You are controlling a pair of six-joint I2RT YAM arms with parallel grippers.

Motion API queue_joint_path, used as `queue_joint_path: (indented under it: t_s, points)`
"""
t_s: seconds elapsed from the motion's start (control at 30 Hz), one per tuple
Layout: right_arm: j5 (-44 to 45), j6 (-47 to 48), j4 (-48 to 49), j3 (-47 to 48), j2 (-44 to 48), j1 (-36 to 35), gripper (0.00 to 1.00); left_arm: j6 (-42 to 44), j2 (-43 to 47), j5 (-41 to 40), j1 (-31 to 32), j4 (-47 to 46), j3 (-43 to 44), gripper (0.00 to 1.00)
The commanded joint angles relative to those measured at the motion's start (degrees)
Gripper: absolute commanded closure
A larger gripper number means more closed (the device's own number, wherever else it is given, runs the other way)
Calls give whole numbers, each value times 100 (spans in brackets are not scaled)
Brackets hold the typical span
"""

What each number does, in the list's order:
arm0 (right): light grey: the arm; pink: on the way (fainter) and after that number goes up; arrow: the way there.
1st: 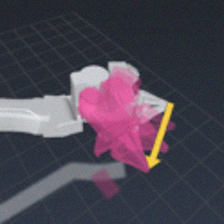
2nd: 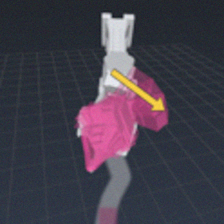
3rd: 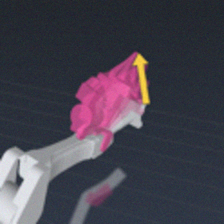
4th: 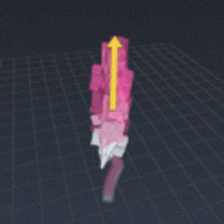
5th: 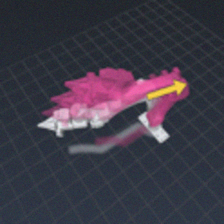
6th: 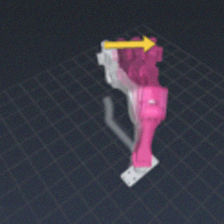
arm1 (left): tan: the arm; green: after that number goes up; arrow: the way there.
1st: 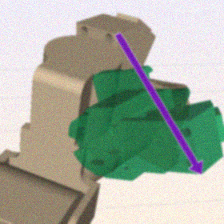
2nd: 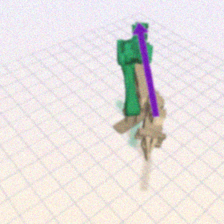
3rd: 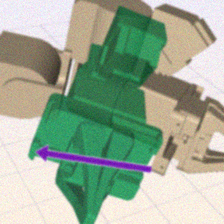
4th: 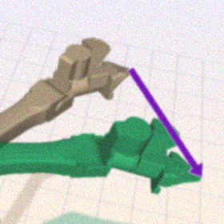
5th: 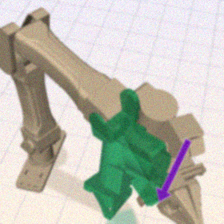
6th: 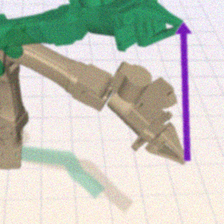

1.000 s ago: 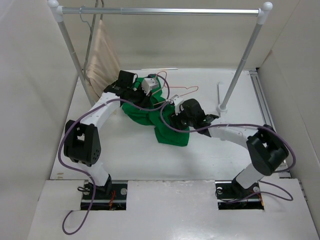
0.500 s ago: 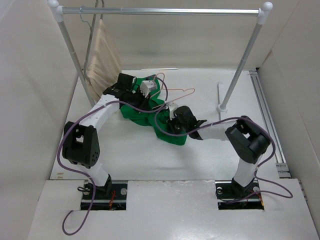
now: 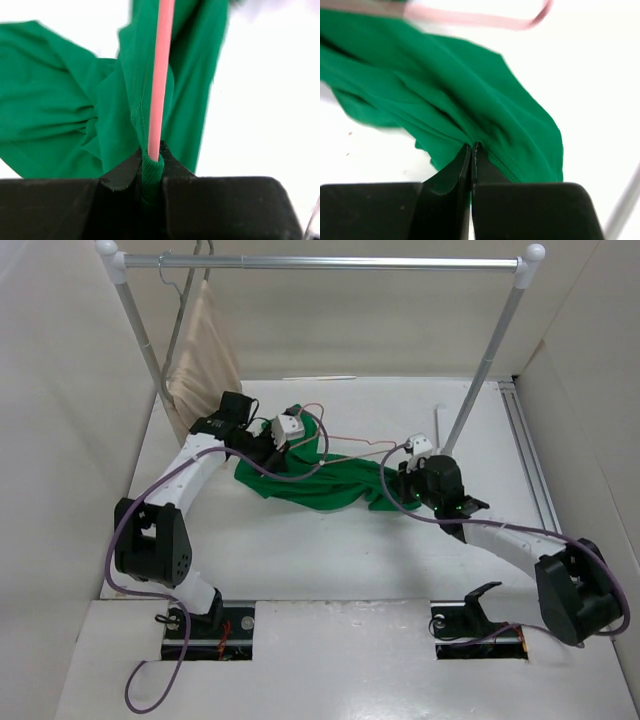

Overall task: Place the t-shirt on the hanger
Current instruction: Place tshirt on hanger

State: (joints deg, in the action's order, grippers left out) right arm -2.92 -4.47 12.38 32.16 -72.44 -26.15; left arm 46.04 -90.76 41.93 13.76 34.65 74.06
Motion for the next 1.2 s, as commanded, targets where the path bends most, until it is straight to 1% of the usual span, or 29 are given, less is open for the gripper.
queue_joint_path:
  t_s: [0.0,0.03,0.17,0.2,0.27,0.33,0.4,0.47,0.5,0.57,0.6,0.67,0.7,0.73,0.77,0.8,0.83,0.87,0.9,0.93,1.0,1.03,1.1,1.17]
  points:
    - [301,209,-455,-131,239,496,100,1502,489,69,-128,770,-234,100]
    - [301,262,-578,-62,240,567,100,1774,567,69,-128,771,-295,100]
    - [301,438,-912,1,582,979,100,2118,700,-27,-259,973,-410,100]
    - [301,438,-965,1,722,1198,100,2311,770,-27,-312,973,-497,100]
    - [143,516,-966,1,776,1410,100,2313,770,-272,-365,973,-576,100]
    - [38,648,-966,53,837,1683,100,2671,770,-440,-365,1060,-639,100]
    - [-182,780,-966,149,837,1745,100,2725,770,-624,-365,991,-727,100]
    - [-296,982,-966,325,837,1815,100,2648,631,-808,-365,728,-858,100]
    - [-515,1070,-1018,326,837,1815,100,2412,630,-862,-365,605,-858,100]
    - [-910,1490,-1018,475,785,1815,100,2410,472,-862,-365,481,-858,100]
    - [-1304,1615,-1018,562,715,1815,100,2410,472,-923,-296,411,-858,100]
    - [-1570,1756,-1018,615,418,1763,100,2252,411,-714,-295,297,-806,100]
    - [-1641,1757,-1018,616,276,1763,100,2138,410,-304,-295,244,-745,100]
    - [-1790,1757,-871,616,101,1710,97,2067,410,-21,-295,244,-744,100]
    - [-1904,1757,-791,685,-275,1710,89,1919,410,269,-295,244,-692,100]
    - [-2027,1757,-694,686,-453,1658,82,1813,410,524,-295,157,-691,100]
    - [-2316,1670,-571,738,-629,1657,76,1699,410,901,-234,103,-752,100]
    - [-2501,1599,-292,739,-778,1596,69,1619,410,1052,-233,103,-936,100]
    - [-2660,1477,-158,739,-1015,1596,51,1619,358,1158,-233,33,-1051,100]
    - [-2792,1475,-61,739,-1087,1491,46,1714,357,1220,-120,33,-1156,100]
    - [-2863,1475,1,809,-1148,1255,39,1715,357,1142,-66,33,-1437,100]
    - [-2750,1423,79,861,-1149,1166,33,1715,357,1142,21,-20,-1499,100]
    - [-2688,1361,316,862,-1149,1016,32,1558,357,1142,74,-73,-1605,100]
    - [-2688,1002,580,932,-1149,849,32,1356,357,1203,74,-221,-1605,100]
